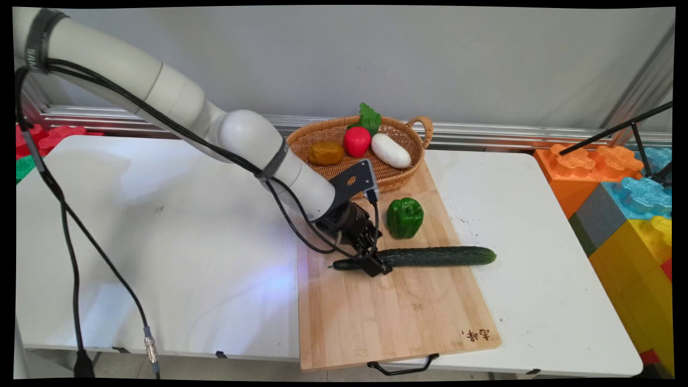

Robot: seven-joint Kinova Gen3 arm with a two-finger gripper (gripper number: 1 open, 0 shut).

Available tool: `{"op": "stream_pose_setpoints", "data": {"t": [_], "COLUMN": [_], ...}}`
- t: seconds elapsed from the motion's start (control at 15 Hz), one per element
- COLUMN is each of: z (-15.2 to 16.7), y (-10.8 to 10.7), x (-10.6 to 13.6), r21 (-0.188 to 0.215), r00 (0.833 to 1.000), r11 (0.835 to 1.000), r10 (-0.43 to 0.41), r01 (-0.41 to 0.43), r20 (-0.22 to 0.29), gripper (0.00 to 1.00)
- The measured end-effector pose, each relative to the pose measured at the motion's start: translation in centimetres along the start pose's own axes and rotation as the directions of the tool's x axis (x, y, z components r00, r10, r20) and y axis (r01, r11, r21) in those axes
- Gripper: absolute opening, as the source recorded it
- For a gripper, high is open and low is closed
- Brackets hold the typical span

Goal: Pick up the cucumber from the cutting board, then place the picked object in the vegetable basket

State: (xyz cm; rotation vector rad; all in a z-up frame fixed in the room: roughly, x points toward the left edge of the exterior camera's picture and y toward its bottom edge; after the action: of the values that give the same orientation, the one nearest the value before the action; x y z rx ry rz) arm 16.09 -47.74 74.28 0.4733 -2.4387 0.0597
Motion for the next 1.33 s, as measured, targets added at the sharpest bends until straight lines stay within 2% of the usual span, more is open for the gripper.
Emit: {"op": "stream_pose_setpoints", "data": {"t": [0.07,0.13,0.6,0.93,1.07,1.2,1.27,1.33], "z": [0.3,0.6,-0.1,-5.1,-7.8,-11.0,-12.2,-14.0], "y": [-0.1,-0.2,0.1,0.5,0.0,-1.5,-2.3,-3.9], "x": [0.0,0.0,0.8,3.5,4.9,6.4,6.8,7.1], "r21": [-0.003,-0.008,-0.037,-0.058,-0.044,-0.008,0.011,0.051], "r00": [1.000,1.000,1.000,0.997,0.995,0.993,0.992,0.992], "r11": [1.000,1.000,0.999,0.998,0.999,1.000,1.000,0.999], "r10": [0.002,0.005,-0.005,-0.024,-0.023,-0.010,-0.003,0.008], "r01": [-0.002,-0.005,0.004,0.020,0.019,0.009,0.005,-0.002], "r20": [-0.001,-0.001,-0.017,-0.070,-0.098,-0.121,-0.126,-0.127], "gripper": [1.00,0.00,0.00,0.00,0.00,0.00,0.00,0.00]}}
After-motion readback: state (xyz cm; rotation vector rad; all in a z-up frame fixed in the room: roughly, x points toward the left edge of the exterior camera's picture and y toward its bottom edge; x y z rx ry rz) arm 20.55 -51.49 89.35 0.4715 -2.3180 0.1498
